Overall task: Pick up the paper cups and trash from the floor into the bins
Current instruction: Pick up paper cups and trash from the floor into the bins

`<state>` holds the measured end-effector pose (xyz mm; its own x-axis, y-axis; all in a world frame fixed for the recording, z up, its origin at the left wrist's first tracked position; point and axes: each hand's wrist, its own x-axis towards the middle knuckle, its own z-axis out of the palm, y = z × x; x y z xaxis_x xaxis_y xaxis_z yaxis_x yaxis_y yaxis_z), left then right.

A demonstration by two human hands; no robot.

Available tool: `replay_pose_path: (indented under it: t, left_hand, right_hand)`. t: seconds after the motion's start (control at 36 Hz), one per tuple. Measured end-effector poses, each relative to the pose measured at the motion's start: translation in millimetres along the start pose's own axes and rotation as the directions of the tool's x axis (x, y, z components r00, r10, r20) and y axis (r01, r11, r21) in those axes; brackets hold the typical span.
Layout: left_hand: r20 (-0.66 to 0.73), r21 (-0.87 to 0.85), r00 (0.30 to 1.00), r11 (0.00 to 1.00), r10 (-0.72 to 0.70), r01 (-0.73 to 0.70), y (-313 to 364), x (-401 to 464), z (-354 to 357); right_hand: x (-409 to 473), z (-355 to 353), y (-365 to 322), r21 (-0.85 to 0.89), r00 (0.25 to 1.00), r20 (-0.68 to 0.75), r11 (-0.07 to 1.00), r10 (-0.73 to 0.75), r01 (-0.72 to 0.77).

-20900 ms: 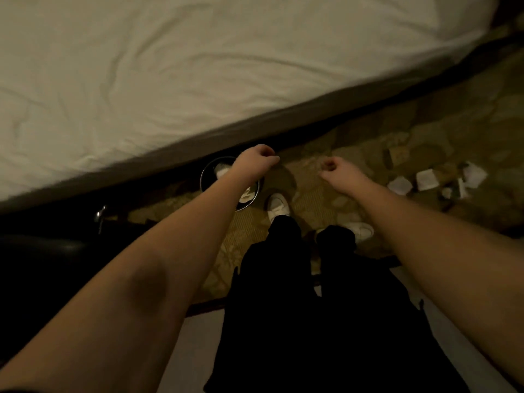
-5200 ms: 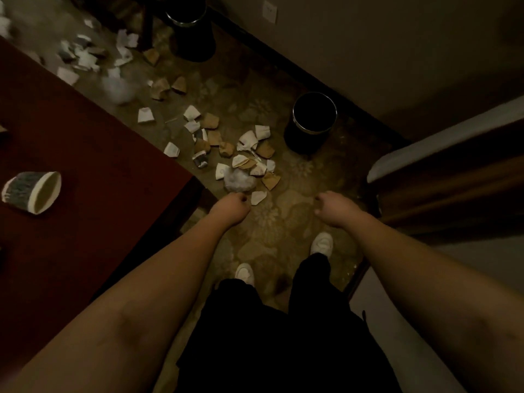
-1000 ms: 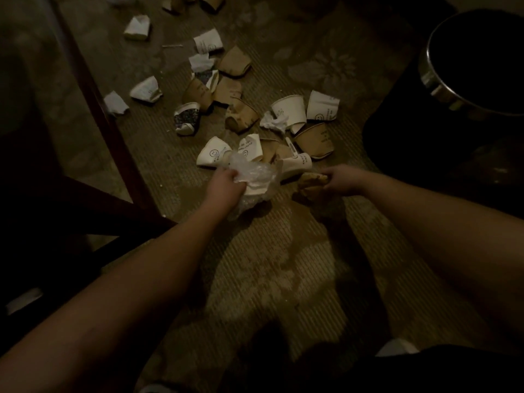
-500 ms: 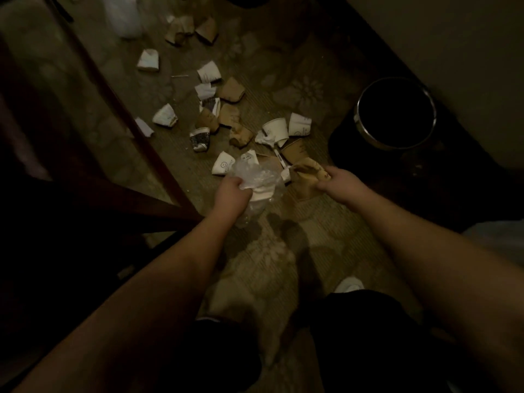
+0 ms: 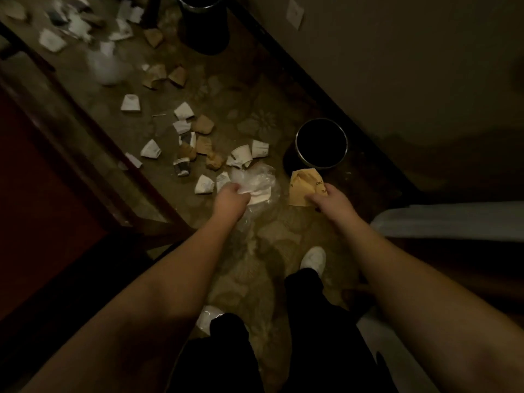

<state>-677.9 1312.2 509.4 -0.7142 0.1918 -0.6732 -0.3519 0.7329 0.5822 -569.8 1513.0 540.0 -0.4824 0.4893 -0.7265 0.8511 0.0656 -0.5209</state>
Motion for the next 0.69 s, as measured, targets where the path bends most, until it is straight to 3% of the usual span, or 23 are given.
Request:
replay_pose_path:
  t: [0.17, 0.36, 0.69]
  left_hand:
    - [0.021, 0.065, 0.997, 0.995, 0.070, -0.072, 62, 25, 36]
    - [0.039, 0.091, 0.995, 0.992, 0.088, -0.091, 132, 97, 118]
    - [0.072, 0.081, 0.997, 0.996, -0.025, 0.019, 188, 220, 223]
  right_hand:
    - [25, -59, 0, 0.022, 0.999, -0.050, 1.000, -0.010, 0.011]
    - [129, -131, 7, 0.039, 0.999, -0.013, 0.998, 0.041, -0.040]
    - [290, -174, 20, 0.078, 0.989, -0.012, 0.986, 0.146, -0.145]
